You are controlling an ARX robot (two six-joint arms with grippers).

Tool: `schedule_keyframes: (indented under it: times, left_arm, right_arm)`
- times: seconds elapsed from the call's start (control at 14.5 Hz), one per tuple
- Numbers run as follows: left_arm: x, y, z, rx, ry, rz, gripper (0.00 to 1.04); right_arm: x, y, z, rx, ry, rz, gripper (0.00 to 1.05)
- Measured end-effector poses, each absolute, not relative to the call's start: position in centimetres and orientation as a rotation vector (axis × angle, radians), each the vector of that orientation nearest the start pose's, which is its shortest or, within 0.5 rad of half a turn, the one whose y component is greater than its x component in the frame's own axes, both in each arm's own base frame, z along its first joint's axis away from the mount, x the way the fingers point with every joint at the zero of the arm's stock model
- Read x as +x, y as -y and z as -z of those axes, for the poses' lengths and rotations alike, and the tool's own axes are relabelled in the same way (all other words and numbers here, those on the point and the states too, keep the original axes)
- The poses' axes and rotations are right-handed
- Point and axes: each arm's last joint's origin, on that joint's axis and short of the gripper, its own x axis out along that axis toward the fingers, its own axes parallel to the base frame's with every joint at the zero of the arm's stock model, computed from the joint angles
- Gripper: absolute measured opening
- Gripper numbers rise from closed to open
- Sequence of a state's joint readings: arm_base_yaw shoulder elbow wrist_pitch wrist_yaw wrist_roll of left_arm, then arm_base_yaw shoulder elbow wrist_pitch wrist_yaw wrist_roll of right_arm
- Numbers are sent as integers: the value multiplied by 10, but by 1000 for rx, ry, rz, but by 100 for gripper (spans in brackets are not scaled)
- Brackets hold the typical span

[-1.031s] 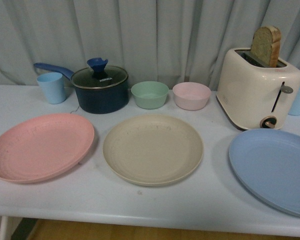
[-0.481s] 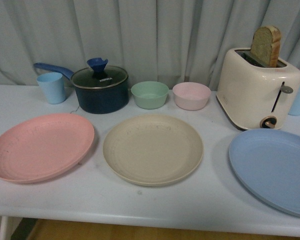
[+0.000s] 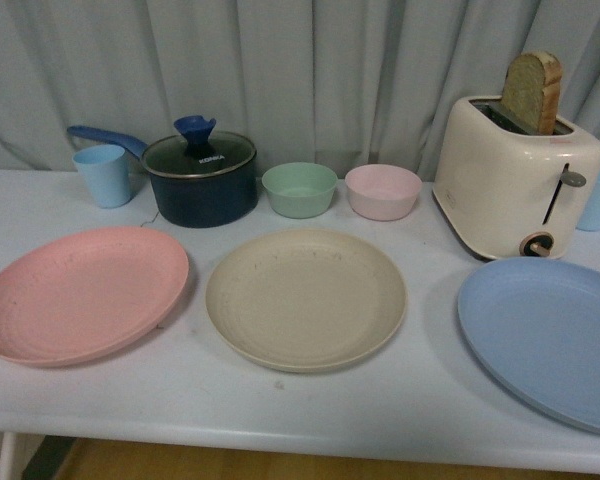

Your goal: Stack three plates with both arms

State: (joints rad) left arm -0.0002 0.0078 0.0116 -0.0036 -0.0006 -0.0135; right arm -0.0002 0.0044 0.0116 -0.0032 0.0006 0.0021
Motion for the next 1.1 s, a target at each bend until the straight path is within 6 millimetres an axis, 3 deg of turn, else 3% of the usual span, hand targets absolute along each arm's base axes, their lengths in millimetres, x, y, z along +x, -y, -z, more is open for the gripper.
schedule_keyframes:
  times: [1.1]
  left_arm:
    - [97, 0, -167, -14, 1, 0, 98]
  right_arm:
    - [97, 0, -167, 2, 4, 1, 98]
